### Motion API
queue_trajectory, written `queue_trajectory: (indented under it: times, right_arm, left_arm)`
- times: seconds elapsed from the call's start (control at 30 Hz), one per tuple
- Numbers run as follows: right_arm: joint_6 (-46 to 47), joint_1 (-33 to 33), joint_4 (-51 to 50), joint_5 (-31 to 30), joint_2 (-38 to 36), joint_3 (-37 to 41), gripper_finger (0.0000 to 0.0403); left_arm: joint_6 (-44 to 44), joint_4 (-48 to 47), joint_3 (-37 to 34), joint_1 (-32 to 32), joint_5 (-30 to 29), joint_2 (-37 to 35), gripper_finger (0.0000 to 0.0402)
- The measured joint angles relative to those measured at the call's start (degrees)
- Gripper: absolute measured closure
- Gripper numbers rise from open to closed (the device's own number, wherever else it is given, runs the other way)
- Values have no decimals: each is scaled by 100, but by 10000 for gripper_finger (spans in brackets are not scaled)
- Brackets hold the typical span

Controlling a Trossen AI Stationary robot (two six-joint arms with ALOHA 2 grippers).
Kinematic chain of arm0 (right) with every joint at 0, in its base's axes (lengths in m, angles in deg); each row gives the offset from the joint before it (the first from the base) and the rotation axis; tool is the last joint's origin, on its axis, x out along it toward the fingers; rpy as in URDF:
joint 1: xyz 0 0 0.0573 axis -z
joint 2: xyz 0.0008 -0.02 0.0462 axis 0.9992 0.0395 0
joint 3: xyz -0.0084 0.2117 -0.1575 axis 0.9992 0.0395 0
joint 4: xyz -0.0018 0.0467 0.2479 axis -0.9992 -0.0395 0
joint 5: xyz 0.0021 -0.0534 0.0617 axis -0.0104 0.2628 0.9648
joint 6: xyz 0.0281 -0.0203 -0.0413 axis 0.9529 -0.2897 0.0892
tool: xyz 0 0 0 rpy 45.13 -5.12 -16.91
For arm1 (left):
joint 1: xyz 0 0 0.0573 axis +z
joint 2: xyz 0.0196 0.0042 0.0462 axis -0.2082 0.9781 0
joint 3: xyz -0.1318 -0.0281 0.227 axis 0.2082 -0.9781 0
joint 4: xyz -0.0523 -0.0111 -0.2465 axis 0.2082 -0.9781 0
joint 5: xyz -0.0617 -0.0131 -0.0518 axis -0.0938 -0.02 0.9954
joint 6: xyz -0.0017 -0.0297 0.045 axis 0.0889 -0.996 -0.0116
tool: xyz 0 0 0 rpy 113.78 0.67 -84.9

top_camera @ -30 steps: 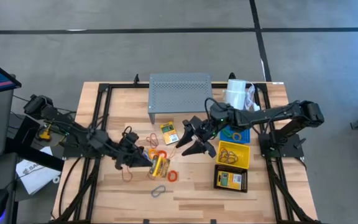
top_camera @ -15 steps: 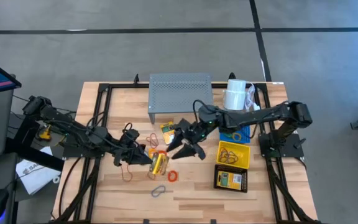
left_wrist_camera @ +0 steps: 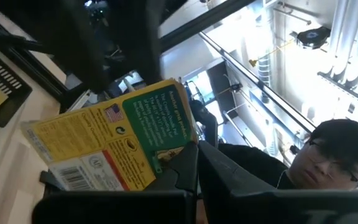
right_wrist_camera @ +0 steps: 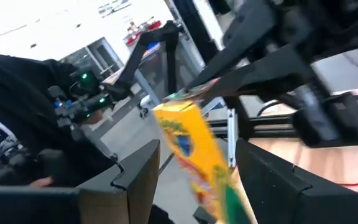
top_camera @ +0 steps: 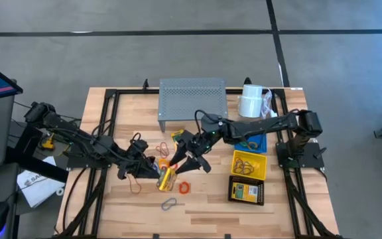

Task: Pick & Place Office Desk Supplies
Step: Put the crayon box into the black basket

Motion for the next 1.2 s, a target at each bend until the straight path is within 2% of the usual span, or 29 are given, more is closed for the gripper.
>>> queue_trajectory:
  times: [1.2]
  right_arm:
    - [-197,-129,152,-365,7,-26,196]
  left_arm:
    - [15,121,0,45,101,0,401]
